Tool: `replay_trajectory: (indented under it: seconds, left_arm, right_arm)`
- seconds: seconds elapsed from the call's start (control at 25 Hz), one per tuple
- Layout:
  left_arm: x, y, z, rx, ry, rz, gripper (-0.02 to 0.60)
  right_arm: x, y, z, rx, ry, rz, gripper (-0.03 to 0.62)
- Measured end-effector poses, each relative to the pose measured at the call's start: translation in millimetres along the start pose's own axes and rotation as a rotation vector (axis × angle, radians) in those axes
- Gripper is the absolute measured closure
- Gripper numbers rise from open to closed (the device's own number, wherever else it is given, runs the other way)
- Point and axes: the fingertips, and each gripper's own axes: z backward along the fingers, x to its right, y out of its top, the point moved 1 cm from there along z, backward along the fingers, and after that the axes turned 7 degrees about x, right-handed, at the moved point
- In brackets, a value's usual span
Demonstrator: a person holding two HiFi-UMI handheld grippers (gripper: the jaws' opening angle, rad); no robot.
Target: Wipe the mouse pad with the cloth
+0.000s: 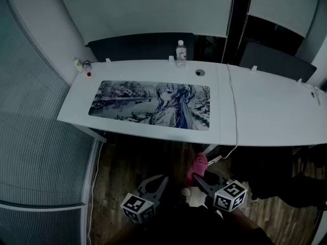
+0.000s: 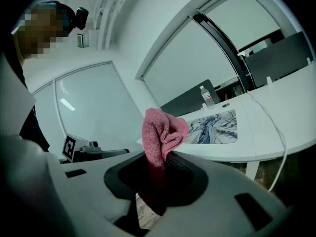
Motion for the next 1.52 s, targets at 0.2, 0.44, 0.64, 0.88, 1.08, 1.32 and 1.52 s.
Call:
replay_trajectory:
  seconds: [0.2,0.44,0.64,0.88,1.08,1.32,1.52]
  left_arm:
    - [-0.8,4.1,-2.7,-0.002,-0.004,-0.005,0.577]
    - [-0.2,12.6,-2.2,-0.013,-0.003,-0.037,0.577]
    - [-2.6,17.1,-3.6,-0.026,-0.014,-0.053,0.576]
    - [-13.0,23.9,-0.7,-0.024,-0.011,-0.067,0.576]
    - [-24.9,26.7,3.9,-0.032,-0.027,-0.068,0.577]
    - [-48.0,33.7,13.2,-0.037,-0.048,-0.067,0.576]
    - [-71.5,41.2,21.6,-0.041,-0.075,-0.07,0.577]
  right_arm:
    - [2.0,4.7,-2.4,0.023,0.006,-0.019,0.488]
    - [0.5,13.4,-2.7,0.061,0.029,-0.052,0.487]
    - [-1.4,14.0,-3.9,0.07,0.03,-0.074,0.487]
    - [-1.0,13.8,-9.4,0.073,0.021,-0.082,0.487]
    - [1.0,15.3,-19.9,0.081,-0.008,-0.102,0.487]
    - [-3.6,16.1,-42.9,0.084,-0.047,-0.104,0.487]
    - [-14.2,18.8,-69.0,0.101,-0.069,-0.111,0.488]
